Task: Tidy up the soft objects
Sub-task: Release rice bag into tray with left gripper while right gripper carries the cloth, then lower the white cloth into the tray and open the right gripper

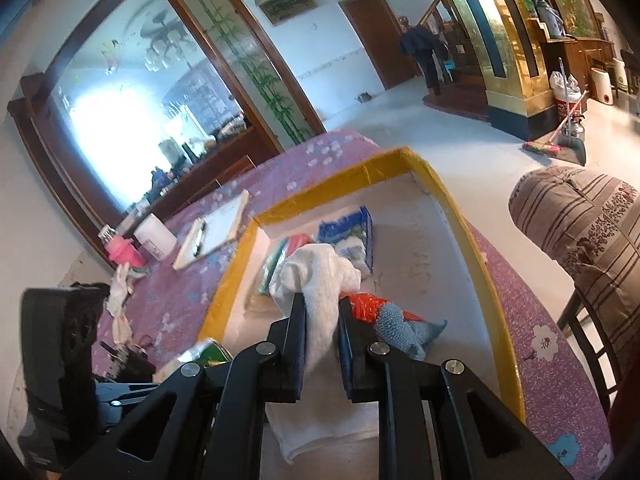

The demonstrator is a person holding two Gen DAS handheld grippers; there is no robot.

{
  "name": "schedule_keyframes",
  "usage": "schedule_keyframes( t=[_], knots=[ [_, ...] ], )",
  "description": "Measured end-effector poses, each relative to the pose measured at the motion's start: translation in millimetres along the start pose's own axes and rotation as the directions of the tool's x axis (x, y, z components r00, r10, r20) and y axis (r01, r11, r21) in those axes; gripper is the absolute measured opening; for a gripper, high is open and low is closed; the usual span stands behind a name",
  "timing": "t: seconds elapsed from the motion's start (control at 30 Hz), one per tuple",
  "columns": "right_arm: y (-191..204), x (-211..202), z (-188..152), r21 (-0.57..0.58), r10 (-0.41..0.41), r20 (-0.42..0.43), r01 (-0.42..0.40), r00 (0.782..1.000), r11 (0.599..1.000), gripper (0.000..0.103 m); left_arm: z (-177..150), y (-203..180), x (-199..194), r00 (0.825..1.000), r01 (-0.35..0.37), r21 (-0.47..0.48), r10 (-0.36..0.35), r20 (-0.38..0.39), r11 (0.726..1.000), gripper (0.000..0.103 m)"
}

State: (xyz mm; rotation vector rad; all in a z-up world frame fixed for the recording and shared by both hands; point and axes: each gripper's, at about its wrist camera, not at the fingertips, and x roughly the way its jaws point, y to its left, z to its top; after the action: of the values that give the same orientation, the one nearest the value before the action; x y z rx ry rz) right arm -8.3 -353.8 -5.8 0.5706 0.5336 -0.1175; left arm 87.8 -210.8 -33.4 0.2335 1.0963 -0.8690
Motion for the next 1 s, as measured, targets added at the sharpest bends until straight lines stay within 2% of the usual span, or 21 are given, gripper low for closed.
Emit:
schedule_keyframes(
  t=[0.03,0.2,0.3,0.33,0.37,0.43,0.53,0.77,1.0],
  knots=[
    [1,-3,1,-0.005,0.002,0.018,-0.002,1.000,1.000,0.016,0,-1,-5,1.000,0.002,-0.002,-0.002,0.027,1.000,0.073],
    [0,7,-2,-0.005,-0.026,-0.043,0.026,0.999,1.000,0.016,0,-7,-18,0.997,0.000,0.025,-0.002,0.074,1.000,0.074],
    [1,9,-4,-0.013,-0.036,-0.065,0.036,0.997,0.999,0.030,0,-8,-20,0.997,-0.015,0.034,0.012,0.080,0.999,0.074],
    [1,8,-3,-0.013,-0.037,-0.058,0.036,0.998,0.999,0.041,0,-9,-20,0.996,-0.018,0.036,0.015,0.083,0.999,0.074],
    [2,4,-3,-0.012,-0.037,-0.041,0.037,0.998,0.999,0.052,0,-9,-20,0.996,-0.019,0.036,0.016,0.083,0.999,0.074],
    [2,-6,-1,-0.015,-0.037,0.017,0.038,0.999,0.999,0.061,0,-9,-22,0.996,-0.016,0.037,0.013,0.088,0.999,0.074],
    [3,-14,1,-0.016,-0.057,0.060,0.058,0.997,0.998,0.062,0,-10,-28,0.995,-0.020,0.039,0.016,0.103,0.999,0.074],
    [-4,-14,3,0.012,-0.059,0.062,0.058,0.996,0.998,0.062,-2,-11,-55,0.986,-0.029,0.032,0.023,0.166,0.999,0.074],
    [-8,-17,2,0.022,-0.057,0.064,0.056,0.996,0.998,0.062,-13,-24,-85,0.981,-0.028,0.040,0.019,0.194,0.999,0.074]
  ],
)
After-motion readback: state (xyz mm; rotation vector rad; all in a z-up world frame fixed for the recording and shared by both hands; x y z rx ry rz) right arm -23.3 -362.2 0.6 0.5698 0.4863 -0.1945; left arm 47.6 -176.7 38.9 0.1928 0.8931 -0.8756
